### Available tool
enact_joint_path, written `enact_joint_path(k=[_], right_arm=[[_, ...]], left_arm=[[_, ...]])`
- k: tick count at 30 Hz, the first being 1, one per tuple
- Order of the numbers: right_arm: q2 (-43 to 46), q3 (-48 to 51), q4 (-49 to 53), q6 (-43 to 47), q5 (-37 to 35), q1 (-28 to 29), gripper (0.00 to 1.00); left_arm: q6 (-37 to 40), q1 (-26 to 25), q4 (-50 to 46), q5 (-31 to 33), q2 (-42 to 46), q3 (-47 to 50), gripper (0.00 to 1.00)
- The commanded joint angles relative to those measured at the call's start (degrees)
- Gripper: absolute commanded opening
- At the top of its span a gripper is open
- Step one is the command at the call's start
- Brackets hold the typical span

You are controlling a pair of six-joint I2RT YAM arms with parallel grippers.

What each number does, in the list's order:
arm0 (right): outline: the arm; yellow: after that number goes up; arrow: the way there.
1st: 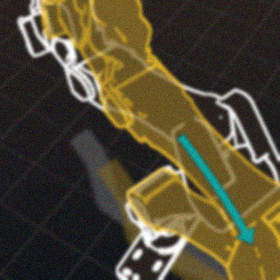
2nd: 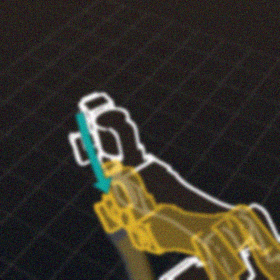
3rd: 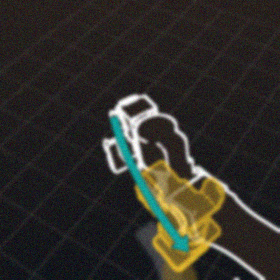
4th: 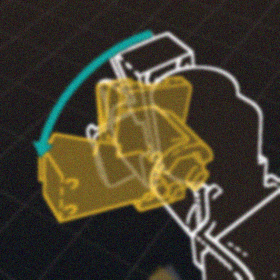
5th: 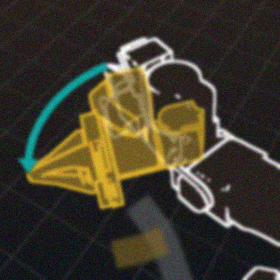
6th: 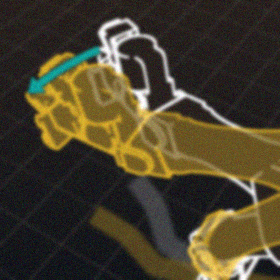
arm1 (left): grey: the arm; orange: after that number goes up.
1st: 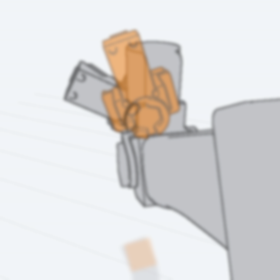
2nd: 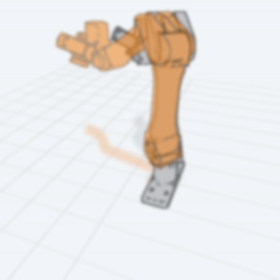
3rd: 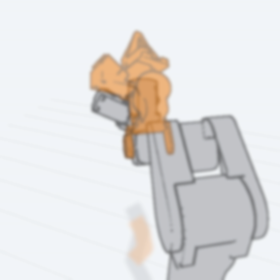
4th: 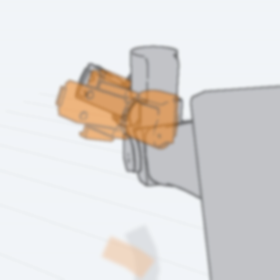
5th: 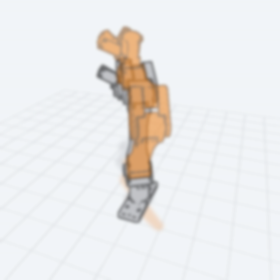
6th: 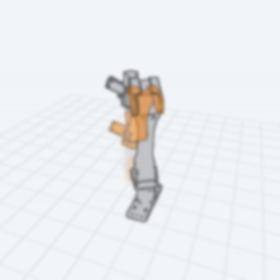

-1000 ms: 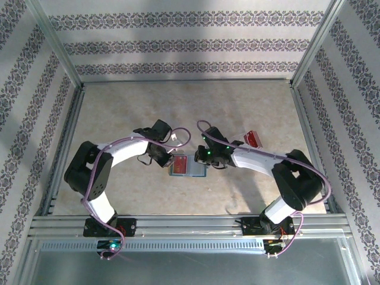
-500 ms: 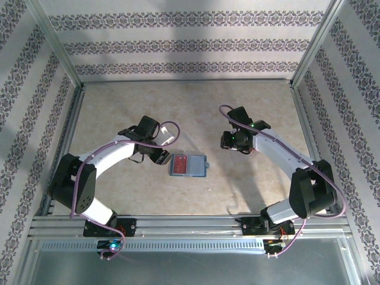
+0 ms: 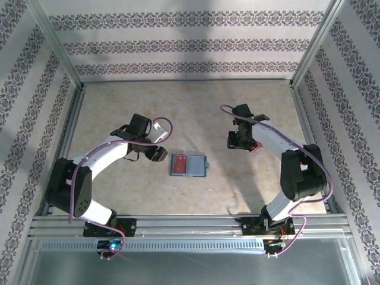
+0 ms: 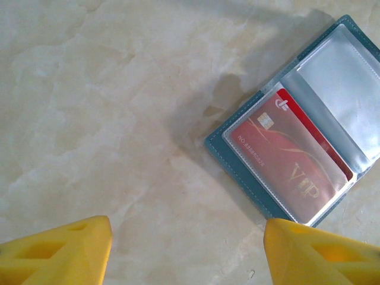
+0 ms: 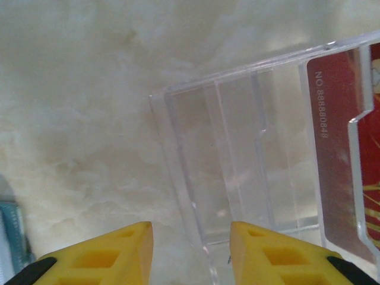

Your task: Put the credit cards into the card holder

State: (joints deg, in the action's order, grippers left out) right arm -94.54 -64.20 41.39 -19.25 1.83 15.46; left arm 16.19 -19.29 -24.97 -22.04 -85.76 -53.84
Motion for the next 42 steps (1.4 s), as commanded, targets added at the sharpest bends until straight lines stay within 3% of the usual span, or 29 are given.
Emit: enact_joint_path(k=[1,4,13,26,29,34,38,42], right_arm=[[-2.2,-1.8,-0.2,1.8,0.9,-0.6,0.39],[-4.0,-1.9,-1.4,1.9,1.7,-0.8,0.38],[-8.9,-5.8,-2.9,0.4,4.2,2.3,0.17],[-16.2,-15.4,-1.7,-1.1,4.5,9.4,0.11],[-16.5,-17.1,-0.5,-1.1,4.2,10.3,0.13],[-14.3,-19.0,2.3,-0.5,2.8,10.2,0.28],[-8.9,-19.8,5.9,0.7,1.0,9.1,0.35],[-3.1,-19.7,8.4,1.9,0.3,5.6,0.44]], left_arm=[[-0.4,1.2,1.1,-1.3,1.5,0.4,0.69],[-0.8,1.6,1.9,-1.2,1.6,0.9,0.69],[-0.8,2.4,2.3,-1.6,1.9,1.3,0.69],[-1.0,3.1,3.0,-1.7,2.3,1.9,0.70],[-0.9,3.2,2.7,-1.9,2.4,1.7,0.70],[-1.7,3.2,2.4,-3.1,2.5,0.0,0.69],[-3.3,3.0,-0.2,-6.5,2.3,-5.4,0.66],[-6.7,1.6,2.4,-6.0,1.1,-10.3,0.59]])
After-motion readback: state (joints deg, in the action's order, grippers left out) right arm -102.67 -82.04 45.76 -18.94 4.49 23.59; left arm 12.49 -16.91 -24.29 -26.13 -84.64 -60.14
